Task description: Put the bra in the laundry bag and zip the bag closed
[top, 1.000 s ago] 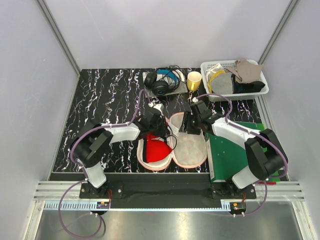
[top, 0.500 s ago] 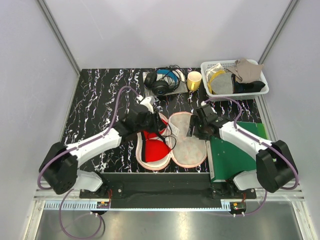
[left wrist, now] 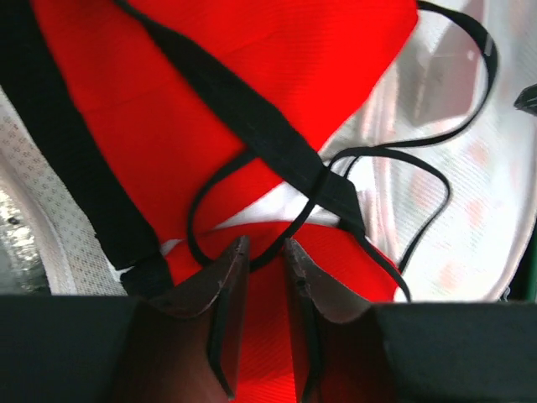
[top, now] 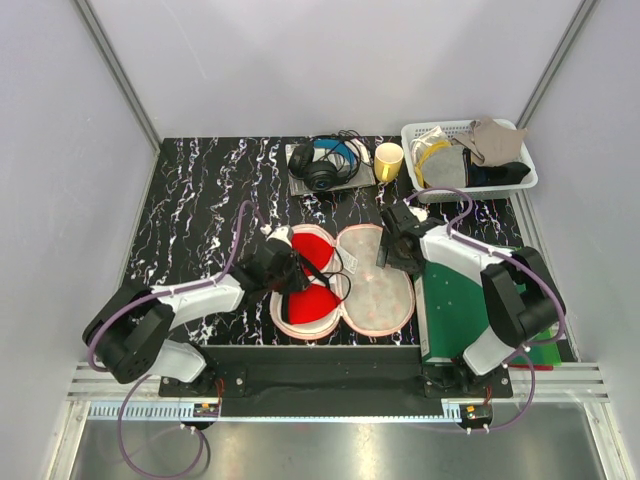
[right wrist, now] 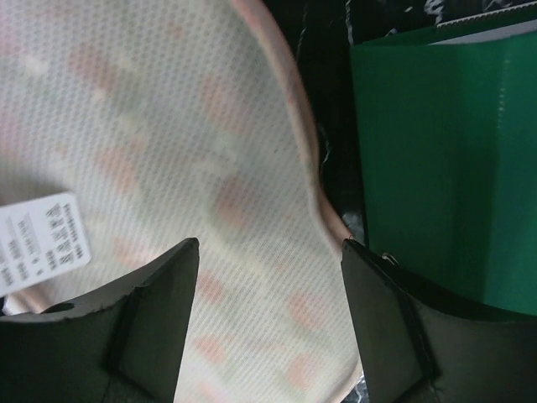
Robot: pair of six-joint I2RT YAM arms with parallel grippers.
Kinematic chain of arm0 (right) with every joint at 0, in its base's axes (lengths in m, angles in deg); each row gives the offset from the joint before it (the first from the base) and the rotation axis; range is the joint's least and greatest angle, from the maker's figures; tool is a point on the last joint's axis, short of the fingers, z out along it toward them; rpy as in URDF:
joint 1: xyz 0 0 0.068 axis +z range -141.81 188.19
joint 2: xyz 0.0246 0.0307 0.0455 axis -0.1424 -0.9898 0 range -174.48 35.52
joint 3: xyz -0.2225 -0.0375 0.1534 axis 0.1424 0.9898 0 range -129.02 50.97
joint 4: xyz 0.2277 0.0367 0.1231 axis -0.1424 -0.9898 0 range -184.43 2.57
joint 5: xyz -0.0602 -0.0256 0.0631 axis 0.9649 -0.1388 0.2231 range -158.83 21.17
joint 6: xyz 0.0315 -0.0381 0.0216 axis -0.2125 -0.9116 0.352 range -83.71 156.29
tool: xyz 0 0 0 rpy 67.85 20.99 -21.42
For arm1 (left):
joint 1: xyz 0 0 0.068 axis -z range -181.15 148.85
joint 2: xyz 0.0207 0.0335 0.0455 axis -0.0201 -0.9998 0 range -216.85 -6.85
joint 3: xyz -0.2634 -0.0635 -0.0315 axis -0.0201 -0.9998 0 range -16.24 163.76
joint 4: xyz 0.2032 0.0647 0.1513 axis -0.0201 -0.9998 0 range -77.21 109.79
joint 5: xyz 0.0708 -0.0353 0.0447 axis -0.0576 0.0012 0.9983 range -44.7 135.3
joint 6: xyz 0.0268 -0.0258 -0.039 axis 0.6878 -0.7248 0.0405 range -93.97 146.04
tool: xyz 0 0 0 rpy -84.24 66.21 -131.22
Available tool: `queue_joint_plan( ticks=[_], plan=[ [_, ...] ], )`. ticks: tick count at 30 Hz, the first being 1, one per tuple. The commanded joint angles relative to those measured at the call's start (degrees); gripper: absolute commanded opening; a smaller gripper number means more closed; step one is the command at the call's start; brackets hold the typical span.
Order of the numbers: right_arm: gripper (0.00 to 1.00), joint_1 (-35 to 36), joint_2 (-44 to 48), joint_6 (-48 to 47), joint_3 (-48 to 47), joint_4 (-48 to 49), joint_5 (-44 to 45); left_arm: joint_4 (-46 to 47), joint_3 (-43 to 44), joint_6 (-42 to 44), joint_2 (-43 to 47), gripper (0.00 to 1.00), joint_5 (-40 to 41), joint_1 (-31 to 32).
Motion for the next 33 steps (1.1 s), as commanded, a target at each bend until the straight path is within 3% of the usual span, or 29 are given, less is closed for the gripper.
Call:
queue_joint_plan(
  ticks=[1, 8, 13, 15, 16, 19, 23, 28, 33],
  plan=[
    [0.76, -0.3, -3.1, -2.5, -3.4, -0.6, 7.1, 5.1, -1.0, -1.9, -0.5, 0.28, 5.6, -0.3],
    [0.77, -0.3, -7.6, -5.8, -5.9, 1.4, 4.2, 7.4, -3.3, -2.4, -2.9, 0.28, 4.0, -1.5],
    [0.71, -0.3, -7.3, -4.5, -1.7, 5.4, 2.2, 7.5, -3.3, -1.8, -2.2, 0.28, 3.3, -1.5],
    [0.65, -0.3, -6.6, -4.5, -0.9, 5.6, 1.7, 7.4, -3.4, -1.3, -1.1, 0.28, 3.5, -1.5],
    [0.49, -0.3, -6.2, -4.7, -0.7, 5.6, 1.4, 7.0, -3.3, -0.9, -0.8, 0.28, 3.5, -1.5],
    [0.25, -0.1, -2.8, -5.7, -0.7, 5.5, 0.0, 6.4, -3.2, 0.6, 0.9, 0.28, 3.4, -1.5],
    [0.09, 0.0, 3.0, -4.8, -2.0, 2.3, -5.0, 4.5, -3.2, 2.9, 5.8, 0.33, 4.1, -1.3],
    [0.07, 1.7, 7.3, -2.5, -4.8, -3.0, -10.3, 0.4, -0.8, 7.0, 15.3, 0.47, 7.4, 2.0],
    [0.07, 2.9, 9.0, 0.9, -5.6, -4.4, -11.8, 4.0, 0.2, 8.7, 19.8, 0.58, 7.8, 12.2]
  ],
)
